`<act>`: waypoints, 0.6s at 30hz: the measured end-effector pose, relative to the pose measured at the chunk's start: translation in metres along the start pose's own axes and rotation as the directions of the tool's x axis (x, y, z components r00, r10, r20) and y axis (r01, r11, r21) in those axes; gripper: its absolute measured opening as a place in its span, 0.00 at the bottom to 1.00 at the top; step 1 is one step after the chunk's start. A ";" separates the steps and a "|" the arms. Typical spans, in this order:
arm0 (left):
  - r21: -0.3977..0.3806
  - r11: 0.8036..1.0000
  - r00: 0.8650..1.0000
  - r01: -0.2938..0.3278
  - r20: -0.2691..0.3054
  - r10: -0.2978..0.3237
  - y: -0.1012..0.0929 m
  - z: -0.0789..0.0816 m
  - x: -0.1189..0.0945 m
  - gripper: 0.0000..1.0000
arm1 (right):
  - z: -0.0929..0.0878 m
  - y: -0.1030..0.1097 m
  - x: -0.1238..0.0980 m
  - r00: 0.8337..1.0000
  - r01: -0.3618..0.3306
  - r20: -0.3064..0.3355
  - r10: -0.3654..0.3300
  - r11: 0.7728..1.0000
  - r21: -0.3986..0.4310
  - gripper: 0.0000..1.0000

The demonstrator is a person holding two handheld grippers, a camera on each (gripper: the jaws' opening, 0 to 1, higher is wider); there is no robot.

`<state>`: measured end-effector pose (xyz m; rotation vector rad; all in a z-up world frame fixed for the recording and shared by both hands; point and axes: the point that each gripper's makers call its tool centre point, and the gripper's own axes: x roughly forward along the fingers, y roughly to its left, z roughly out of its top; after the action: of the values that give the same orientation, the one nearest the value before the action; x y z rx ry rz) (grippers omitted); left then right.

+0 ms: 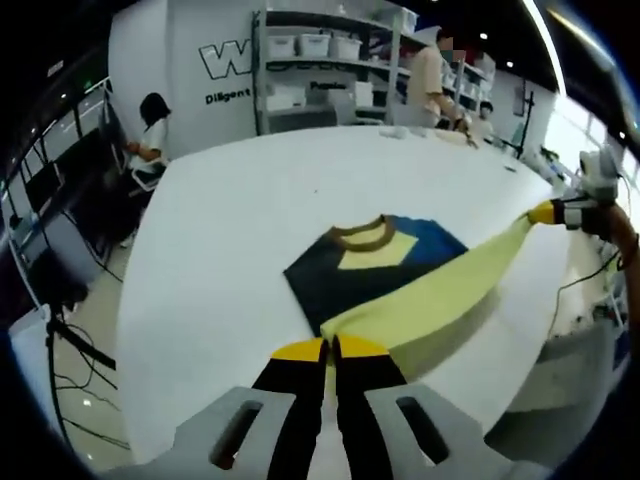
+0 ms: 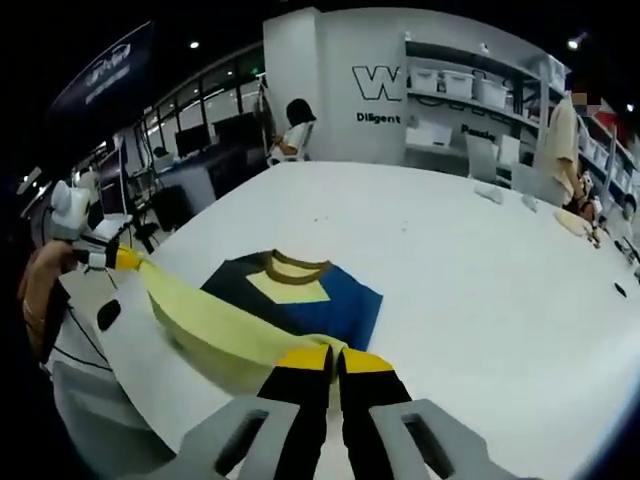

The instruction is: Fold the garment on the visible template until the final outline fits inside the template.

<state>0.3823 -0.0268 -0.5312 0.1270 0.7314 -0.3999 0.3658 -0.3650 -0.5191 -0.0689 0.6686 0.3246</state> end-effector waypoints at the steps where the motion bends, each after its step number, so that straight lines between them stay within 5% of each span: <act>1: 0.003 1.000 1.000 -0.002 0.002 0.002 0.001 0.003 0.001 0.02 | 0.002 -0.001 0.001 1.000 0.002 0.000 -0.002 1.000 0.000 0.00; 18: -0.051 0.998 0.998 -0.033 0.059 0.036 0.028 0.040 0.036 0.02 | 0.038 -0.018 0.031 0.998 0.047 0.031 -0.046 0.999 -0.024 0.00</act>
<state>0.4425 -0.0220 -0.5268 0.0805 0.6787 -0.3510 0.4170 -0.3672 -0.5087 -0.1029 0.6315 0.2889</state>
